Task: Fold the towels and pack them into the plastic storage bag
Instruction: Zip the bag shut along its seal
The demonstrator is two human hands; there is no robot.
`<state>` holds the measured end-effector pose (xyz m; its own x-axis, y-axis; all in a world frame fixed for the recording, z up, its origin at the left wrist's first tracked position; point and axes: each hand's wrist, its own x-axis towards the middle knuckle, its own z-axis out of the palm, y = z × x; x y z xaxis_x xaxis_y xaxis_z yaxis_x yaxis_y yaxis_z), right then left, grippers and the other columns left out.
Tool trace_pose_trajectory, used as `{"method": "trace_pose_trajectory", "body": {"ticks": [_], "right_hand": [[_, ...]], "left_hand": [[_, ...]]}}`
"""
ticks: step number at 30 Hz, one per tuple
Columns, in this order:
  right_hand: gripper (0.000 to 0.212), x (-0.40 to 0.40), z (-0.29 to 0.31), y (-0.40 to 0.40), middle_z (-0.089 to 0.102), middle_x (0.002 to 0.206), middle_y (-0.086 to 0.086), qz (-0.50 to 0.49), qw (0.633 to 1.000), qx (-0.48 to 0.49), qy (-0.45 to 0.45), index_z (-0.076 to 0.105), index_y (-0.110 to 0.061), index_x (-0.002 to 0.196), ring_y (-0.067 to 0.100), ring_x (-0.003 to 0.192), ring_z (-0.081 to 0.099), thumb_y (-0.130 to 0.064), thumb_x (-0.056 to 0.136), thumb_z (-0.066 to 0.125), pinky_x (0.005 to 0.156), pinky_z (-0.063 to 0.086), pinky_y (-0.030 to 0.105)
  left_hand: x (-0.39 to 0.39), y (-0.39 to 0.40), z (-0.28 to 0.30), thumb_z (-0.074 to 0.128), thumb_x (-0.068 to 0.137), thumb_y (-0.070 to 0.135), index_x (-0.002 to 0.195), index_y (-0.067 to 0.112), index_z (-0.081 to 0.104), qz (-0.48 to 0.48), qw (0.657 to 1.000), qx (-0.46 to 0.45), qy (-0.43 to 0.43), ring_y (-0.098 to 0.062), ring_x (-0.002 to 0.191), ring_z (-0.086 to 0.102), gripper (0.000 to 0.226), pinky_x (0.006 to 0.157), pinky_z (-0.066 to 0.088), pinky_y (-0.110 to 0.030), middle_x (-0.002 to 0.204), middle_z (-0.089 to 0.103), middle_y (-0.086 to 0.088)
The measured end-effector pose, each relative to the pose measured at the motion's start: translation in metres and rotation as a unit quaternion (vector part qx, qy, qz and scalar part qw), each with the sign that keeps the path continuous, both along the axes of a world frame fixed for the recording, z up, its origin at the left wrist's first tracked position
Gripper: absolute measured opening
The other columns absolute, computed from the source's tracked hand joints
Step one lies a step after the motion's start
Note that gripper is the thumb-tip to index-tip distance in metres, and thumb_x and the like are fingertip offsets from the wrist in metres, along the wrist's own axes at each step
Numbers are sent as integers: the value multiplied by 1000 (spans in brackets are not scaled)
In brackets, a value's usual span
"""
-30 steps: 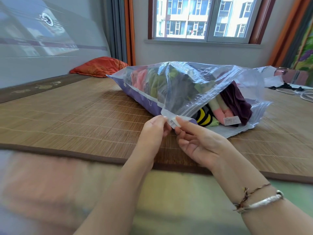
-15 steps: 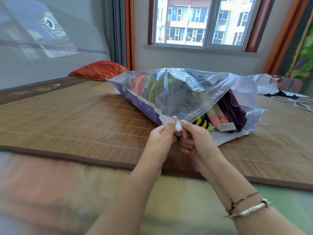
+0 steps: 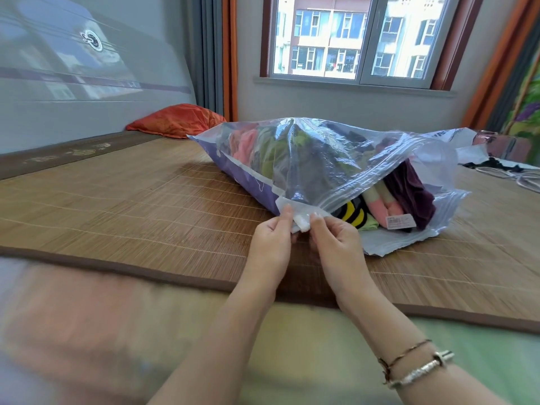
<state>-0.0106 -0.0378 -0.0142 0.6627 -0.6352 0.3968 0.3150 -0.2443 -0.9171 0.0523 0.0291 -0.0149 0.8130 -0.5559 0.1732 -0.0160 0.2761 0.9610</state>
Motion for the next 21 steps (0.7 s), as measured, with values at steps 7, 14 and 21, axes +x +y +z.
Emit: {"method": "trace_pose_trajectory", "body": {"ticks": [7, 14, 21], "right_hand": [[56, 14, -1, 1, 42, 47, -6, 67, 992, 100, 35, 44, -22, 42, 8, 50, 38, -27, 97, 53, 53, 32, 23], [46, 16, 6, 6, 28, 37, -10, 89, 973, 202, 61, 33, -16, 54, 5, 34, 24, -21, 98, 48, 41, 20, 21], [38, 17, 8, -8, 30, 42, -7, 34, 964, 263, 16, 39, -16, 60, 6, 36, 24, -18, 97, 49, 38, 21, 20]], "left_hand": [[-3, 9, 5, 41, 100, 11, 61, 10, 50, -2, 998, -2, -68, 1, 43, 45, 40, 46, 37, -11, 49, 51, 8], [-4, 9, -2, 42, 96, 3, 65, 5, 57, -31, 996, -79, -21, -10, 44, 52, 34, 42, 43, -22, 52, 58, -2], [-5, 14, 1, 42, 93, -2, 38, 21, 49, 7, 995, -91, -33, -1, 45, 34, 59, 51, 29, -17, 44, 41, 14]]}}
